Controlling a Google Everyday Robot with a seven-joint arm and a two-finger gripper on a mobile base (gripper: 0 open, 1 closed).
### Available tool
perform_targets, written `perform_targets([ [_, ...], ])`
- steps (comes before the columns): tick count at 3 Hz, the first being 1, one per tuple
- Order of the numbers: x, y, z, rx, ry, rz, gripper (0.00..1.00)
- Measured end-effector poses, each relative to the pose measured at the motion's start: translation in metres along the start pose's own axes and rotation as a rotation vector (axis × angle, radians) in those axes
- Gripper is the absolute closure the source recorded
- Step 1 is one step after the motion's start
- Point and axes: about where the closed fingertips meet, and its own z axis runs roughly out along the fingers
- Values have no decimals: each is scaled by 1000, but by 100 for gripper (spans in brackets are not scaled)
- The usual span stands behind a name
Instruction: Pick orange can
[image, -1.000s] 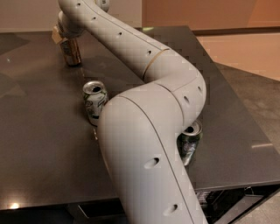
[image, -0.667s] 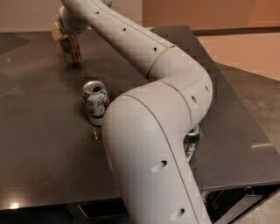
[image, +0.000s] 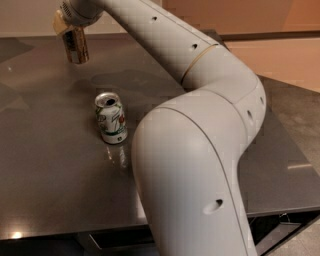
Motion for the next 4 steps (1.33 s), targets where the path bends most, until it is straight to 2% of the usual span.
perform_targets([
  [2,-12,16,-56,-27,-10,-26,100],
  [4,-7,44,-98,-115,13,-51,100],
])
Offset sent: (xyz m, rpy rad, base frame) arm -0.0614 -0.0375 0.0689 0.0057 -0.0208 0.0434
